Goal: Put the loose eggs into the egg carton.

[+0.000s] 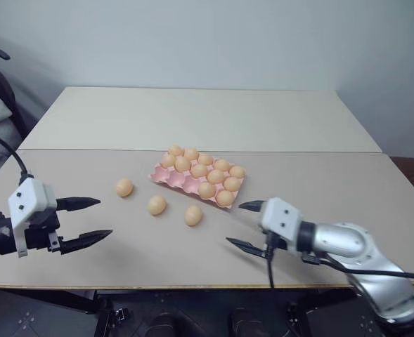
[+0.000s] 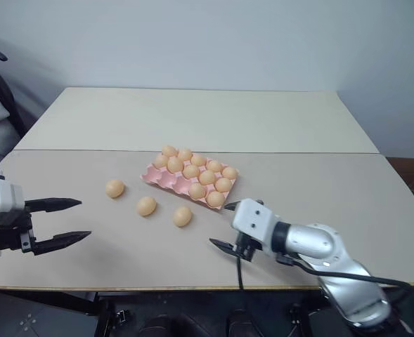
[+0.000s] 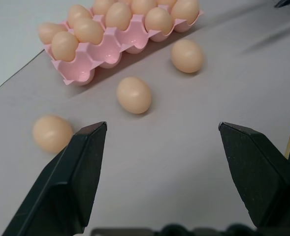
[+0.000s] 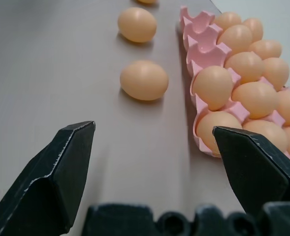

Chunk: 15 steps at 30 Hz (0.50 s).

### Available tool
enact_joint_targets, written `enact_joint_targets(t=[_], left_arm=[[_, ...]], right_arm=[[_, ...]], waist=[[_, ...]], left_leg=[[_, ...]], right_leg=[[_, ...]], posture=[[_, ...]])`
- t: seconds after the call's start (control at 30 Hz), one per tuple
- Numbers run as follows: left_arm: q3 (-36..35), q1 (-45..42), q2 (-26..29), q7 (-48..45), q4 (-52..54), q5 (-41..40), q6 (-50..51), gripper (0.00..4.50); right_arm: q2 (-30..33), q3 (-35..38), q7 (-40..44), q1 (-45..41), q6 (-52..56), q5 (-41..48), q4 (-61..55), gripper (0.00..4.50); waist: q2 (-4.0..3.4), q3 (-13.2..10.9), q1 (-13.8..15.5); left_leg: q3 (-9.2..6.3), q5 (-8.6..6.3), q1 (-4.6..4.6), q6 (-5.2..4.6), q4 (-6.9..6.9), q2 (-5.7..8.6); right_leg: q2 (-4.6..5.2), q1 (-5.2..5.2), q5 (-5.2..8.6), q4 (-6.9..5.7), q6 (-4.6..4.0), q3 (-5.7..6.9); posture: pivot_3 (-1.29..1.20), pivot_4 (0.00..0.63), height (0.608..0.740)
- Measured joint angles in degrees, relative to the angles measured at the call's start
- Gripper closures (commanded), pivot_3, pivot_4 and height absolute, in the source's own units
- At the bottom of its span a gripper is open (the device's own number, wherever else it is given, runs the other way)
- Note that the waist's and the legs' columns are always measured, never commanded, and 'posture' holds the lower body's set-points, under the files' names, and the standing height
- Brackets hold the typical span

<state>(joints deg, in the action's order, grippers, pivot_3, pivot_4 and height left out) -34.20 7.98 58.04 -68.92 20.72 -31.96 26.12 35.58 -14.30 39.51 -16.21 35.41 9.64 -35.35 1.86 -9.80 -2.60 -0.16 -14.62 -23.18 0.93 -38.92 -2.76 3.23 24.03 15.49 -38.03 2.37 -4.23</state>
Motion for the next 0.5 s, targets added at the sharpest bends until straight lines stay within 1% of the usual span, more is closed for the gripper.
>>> enact_joint_targets(t=[0.17, 0.27, 0.33, 0.5], left_arm=[[-0.5, 1.0, 0.0, 0.3, 0.2, 0.4, 0.0, 0.57], [-0.8, 2.2, -0.1, 0.6, 0.9, 0.6, 0.0, 0.57], [-1.0, 3.1, -0.1, 0.8, 1.1, 1.2, 0.0, 0.57], [-2.6, 5.8, 0.1, 0.8, 1.0, 3.0, 0.0, 0.57]], right_arm=[[-8.5, -8.6, -4.8, -5.4, -1.7, -6.7, 9.4, 0.04], [-12.6, -12.0, -6.1, -7.7, -3.7, -9.5, 15.2, 0.04], [-14.8, -12.6, -6.8, -8.7, -4.5, -10.5, 18.1, 0.04], [-17.5, -13.6, -7.5, -10.5, -7.1, -12.9, 23.3, 0.04]], waist=[[0.0, 0.0, 0.1], [0.0, 0.0, 0.0], [-0.01, 0.0, 0.0], [0.0, 0.0, 0.1]], left_leg=[[0.0, 0.0, -0.06, 0.0, 0.03, -0.01], [0.0, 0.01, -0.07, 0.02, 0.02, -0.01], [-0.01, 0.01, -0.04, 0.02, 0.02, -0.01], [-0.01, 0.01, -0.05, 0.02, 0.03, -0.01]], right_leg=[[-0.01, 0.08, 0.01, -0.01, -0.01, 0.01], [0.0, 0.08, 0.0, -0.01, -0.02, 0.01], [0.0, 0.08, 0.0, -0.04, -0.02, 0.02], [0.0, 0.07, 0.0, -0.03, -0.02, 0.03]], posture=[[0.0, 0.15, 0.74], [0.0, 0.15, 0.74], [0.0, 0.15, 0.74], [0.0, 0.15, 0.74]])
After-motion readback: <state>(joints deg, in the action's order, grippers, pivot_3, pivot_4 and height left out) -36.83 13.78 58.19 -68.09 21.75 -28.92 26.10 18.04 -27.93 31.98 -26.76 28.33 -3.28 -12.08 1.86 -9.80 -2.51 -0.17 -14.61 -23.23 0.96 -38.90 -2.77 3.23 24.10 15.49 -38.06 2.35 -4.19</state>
